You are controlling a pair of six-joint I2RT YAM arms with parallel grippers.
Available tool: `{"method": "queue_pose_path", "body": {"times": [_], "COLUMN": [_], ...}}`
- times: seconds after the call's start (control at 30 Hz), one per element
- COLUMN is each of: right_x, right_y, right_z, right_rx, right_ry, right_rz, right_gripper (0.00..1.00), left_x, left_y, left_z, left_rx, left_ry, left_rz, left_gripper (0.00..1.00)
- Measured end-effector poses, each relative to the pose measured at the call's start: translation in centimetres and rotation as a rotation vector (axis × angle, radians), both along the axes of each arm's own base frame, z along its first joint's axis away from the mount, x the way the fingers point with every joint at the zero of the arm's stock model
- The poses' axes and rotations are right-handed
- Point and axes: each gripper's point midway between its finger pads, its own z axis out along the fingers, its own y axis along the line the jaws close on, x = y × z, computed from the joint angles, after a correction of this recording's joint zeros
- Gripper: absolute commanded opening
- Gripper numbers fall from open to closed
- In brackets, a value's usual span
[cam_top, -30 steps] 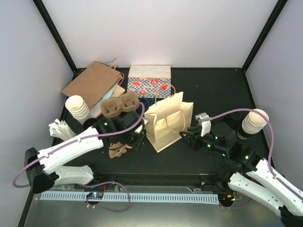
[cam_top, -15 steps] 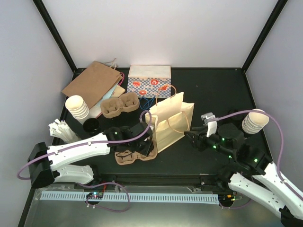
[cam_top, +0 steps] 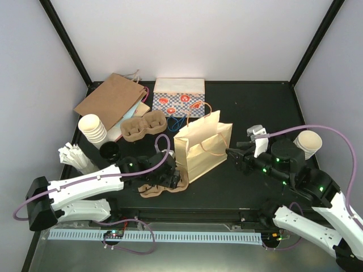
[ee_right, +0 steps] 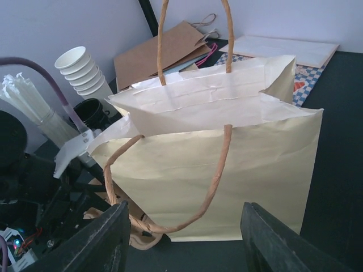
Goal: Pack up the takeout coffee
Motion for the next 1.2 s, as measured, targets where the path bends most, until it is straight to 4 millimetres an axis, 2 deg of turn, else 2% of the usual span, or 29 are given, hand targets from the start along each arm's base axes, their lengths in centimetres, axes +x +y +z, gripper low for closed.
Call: {"method": "queue_pose_path", "body": {"times": [0.17,0.3,0.37,0.47,0.63,0.93,1.2], "right_x": [0.3,1.3,1.4,1.2,0.9,0.8,0.7], "right_y": [0.2,0.3,0.2,-0.2,-0.6,-0.7,-0.8], "right_z": [-0.4,-1.9,-2.5,-2.4,-1.2,-2.2,-1.6], "right_rx": [-0.053,-0.143,-0.17,-0.165,-0.126,-0.134,-0.111], "right_ry": [0.029,0.075,0.086,0.072,0.029,0.023,-0.006], "right_rz": [0.0,-0.029,-0.035,-0.034,-0.038,-0.032,-0.03], "right_gripper": [0.56,0.59,0.62,0.62,0.62,0.62,0.62], "left_x": [-0.4,-0.1,0.0,-0.2,-0.7,-0.9,-0.7], "left_y": [1.5,1.9,2.1,2.6,3.3,3.9,3.6], "left_z": [-2.5,-2.7,-3.0,-3.7,-5.2,-7.0,-8.4], "left_rx": [0.052,0.055,0.053,0.052,0.035,0.037,0.062], "left_ry": [0.048,0.059,0.069,0.1,0.167,0.229,0.251], "left_rz": [0.073,0.105,0.126,0.172,0.299,0.449,0.494], "left_gripper": [0.85,0.85,0.91,0.99,0.99,0.99,0.93]}}
